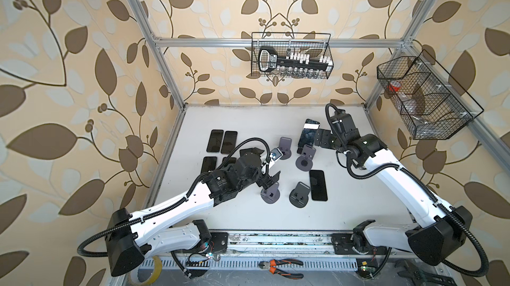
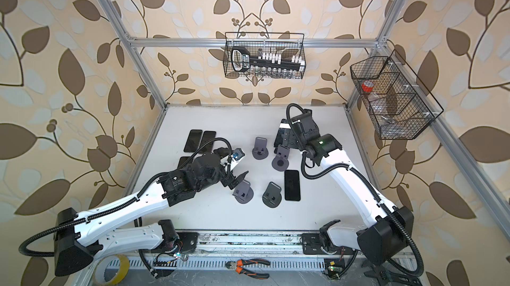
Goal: Remove the phone from the phone stand
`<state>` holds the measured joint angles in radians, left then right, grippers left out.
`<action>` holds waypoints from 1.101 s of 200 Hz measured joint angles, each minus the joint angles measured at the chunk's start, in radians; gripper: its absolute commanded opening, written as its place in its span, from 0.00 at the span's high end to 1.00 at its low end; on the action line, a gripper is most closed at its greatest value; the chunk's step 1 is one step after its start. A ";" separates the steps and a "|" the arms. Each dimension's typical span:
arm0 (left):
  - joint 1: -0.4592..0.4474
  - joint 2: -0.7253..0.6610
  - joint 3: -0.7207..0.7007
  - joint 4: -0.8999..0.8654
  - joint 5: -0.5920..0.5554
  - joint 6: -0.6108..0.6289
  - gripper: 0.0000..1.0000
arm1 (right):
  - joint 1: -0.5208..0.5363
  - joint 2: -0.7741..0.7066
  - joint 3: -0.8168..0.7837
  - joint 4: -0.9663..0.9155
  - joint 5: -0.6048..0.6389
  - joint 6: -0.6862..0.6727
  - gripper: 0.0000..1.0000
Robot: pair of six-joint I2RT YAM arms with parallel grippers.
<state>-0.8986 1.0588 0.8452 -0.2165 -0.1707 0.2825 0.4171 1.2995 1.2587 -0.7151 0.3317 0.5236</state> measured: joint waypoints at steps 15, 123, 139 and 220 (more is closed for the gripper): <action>0.021 0.000 0.000 0.012 0.023 -0.004 0.01 | 0.000 0.017 0.008 0.017 0.013 0.011 0.06; 0.141 0.045 0.005 0.022 0.246 -0.074 0.01 | 0.001 0.196 0.051 0.116 0.074 0.116 0.00; 0.141 0.052 0.010 0.018 0.272 -0.082 0.01 | 0.002 0.227 0.066 0.123 0.082 0.131 0.00; 0.141 0.089 0.029 0.019 0.366 -0.136 0.01 | 0.009 0.408 0.159 0.127 0.131 0.207 0.01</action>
<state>-0.7578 1.1477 0.8738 -0.1970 0.1951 0.1467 0.4263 1.7077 1.4174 -0.5880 0.4625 0.7307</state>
